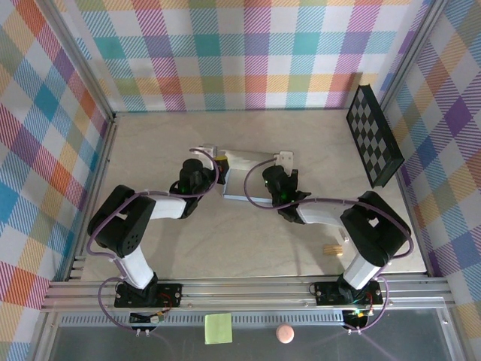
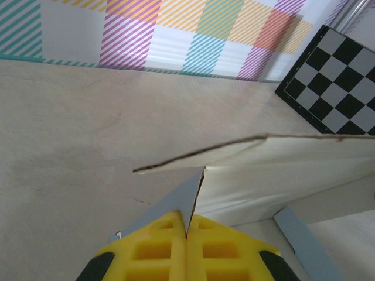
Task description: Fold the paper box
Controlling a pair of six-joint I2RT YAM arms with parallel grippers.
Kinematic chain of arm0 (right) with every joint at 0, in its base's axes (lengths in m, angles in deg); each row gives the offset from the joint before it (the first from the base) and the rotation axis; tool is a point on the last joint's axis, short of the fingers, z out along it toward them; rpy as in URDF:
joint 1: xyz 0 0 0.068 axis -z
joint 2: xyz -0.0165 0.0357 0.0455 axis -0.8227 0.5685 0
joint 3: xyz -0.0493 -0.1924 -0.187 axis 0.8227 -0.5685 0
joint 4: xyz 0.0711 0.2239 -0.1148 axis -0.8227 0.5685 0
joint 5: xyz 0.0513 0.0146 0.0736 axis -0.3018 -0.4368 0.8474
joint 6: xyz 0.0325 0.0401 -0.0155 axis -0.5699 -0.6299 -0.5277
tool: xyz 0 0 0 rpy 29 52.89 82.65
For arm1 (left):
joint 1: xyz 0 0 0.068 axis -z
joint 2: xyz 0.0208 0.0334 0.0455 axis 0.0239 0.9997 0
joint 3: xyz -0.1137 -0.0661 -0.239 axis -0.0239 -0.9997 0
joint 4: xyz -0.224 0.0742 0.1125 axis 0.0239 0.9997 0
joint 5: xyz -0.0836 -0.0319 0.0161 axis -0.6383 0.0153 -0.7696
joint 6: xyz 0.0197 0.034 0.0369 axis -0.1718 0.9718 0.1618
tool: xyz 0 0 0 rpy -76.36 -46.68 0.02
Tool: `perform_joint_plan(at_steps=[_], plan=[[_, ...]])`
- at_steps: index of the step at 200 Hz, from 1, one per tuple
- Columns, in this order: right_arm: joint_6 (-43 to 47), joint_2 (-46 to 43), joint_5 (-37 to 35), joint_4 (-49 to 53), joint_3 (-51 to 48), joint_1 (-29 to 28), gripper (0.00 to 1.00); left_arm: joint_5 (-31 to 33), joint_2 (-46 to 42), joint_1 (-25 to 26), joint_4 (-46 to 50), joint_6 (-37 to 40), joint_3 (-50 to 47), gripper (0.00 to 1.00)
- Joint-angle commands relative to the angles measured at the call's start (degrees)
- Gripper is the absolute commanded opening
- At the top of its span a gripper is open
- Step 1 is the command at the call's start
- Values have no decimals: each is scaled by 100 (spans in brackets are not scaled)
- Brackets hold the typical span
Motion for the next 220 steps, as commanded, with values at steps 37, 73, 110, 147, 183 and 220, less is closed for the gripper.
perform_joint_plan(at_steps=[37,73,110,147,183,220], plan=[[141,-135,1410,-202,-401,-327,0,-1013,-271,447,-258,-174,-533,8],[135,-158,1361,-167,-601,-327,0,-1034,-320,442,-352,-149,-786,13],[168,-134,1264,-154,-693,-327,0,-963,-558,361,-198,-31,-1022,23],[242,-122,1189,-106,-709,-327,0,-906,-1046,84,-38,-64,-1509,39],[185,-52,1133,166,-595,-331,0,-1125,-1418,-247,231,-80,-1838,54],[75,-23,1074,432,-456,-327,0,-1262,-1822,-462,448,-215,-2183,62]])
